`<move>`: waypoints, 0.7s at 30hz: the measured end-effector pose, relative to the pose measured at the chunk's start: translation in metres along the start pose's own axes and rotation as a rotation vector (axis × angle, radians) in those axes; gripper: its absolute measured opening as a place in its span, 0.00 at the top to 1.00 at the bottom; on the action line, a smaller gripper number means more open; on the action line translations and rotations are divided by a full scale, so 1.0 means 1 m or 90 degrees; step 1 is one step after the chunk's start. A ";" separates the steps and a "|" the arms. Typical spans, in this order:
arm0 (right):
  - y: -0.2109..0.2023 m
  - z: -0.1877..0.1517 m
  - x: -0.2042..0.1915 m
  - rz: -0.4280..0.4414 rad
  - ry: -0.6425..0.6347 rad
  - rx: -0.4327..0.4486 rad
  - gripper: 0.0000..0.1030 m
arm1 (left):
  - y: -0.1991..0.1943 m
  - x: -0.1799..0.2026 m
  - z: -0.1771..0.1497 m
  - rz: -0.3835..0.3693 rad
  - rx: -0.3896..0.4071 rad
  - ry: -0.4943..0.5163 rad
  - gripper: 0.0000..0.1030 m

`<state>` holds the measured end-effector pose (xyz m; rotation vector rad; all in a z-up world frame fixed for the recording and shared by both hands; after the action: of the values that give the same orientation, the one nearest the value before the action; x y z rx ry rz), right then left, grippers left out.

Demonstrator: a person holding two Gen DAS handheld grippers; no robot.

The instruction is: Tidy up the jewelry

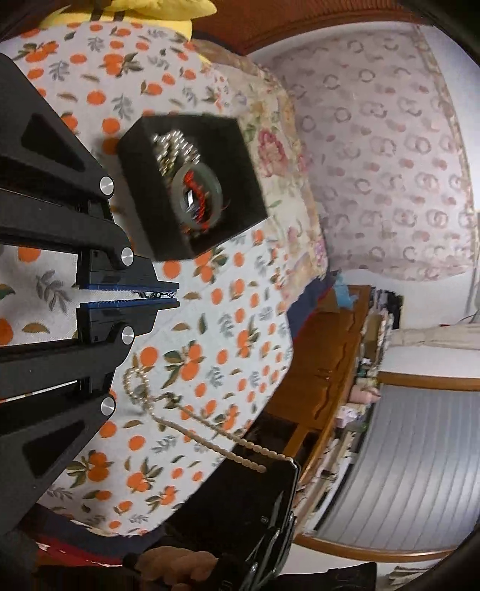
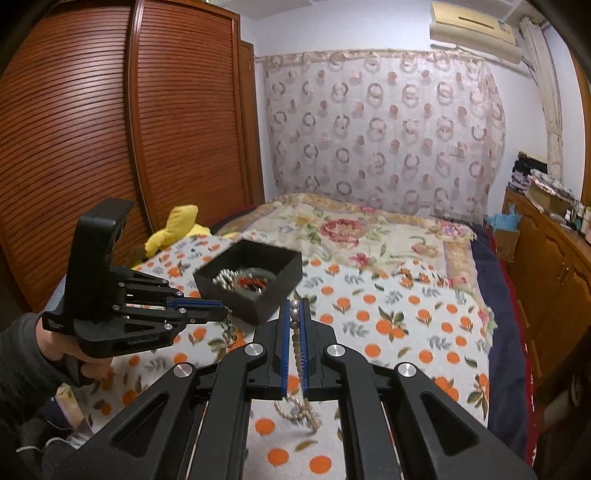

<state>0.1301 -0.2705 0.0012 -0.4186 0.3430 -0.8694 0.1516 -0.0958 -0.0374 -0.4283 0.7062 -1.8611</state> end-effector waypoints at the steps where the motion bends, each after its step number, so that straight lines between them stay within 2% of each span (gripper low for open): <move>1: 0.000 0.004 -0.001 0.001 -0.003 0.004 0.94 | -0.003 -0.004 0.003 0.004 0.005 -0.004 0.98; 13: 0.003 0.082 -0.018 0.028 -0.041 0.080 0.94 | -0.023 -0.053 0.044 0.037 0.055 -0.042 0.97; 21: 0.027 0.129 -0.020 0.053 -0.058 0.111 0.94 | 0.004 -0.087 0.050 0.051 0.037 -0.068 0.97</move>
<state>0.1943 -0.2115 0.1020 -0.2795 0.1980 -0.7900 0.2176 -0.0303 0.0006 -0.4531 0.5878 -1.7657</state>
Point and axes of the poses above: each gripper's, at about its wrist camera, not at the fingertips, and y roughly the way its jaws point, x to its right, z to its top, the point moved 2 cm from there along y, roughly the way its jaws point, and after that the axes turned 7 degrees about z, right-handed, at the moved point
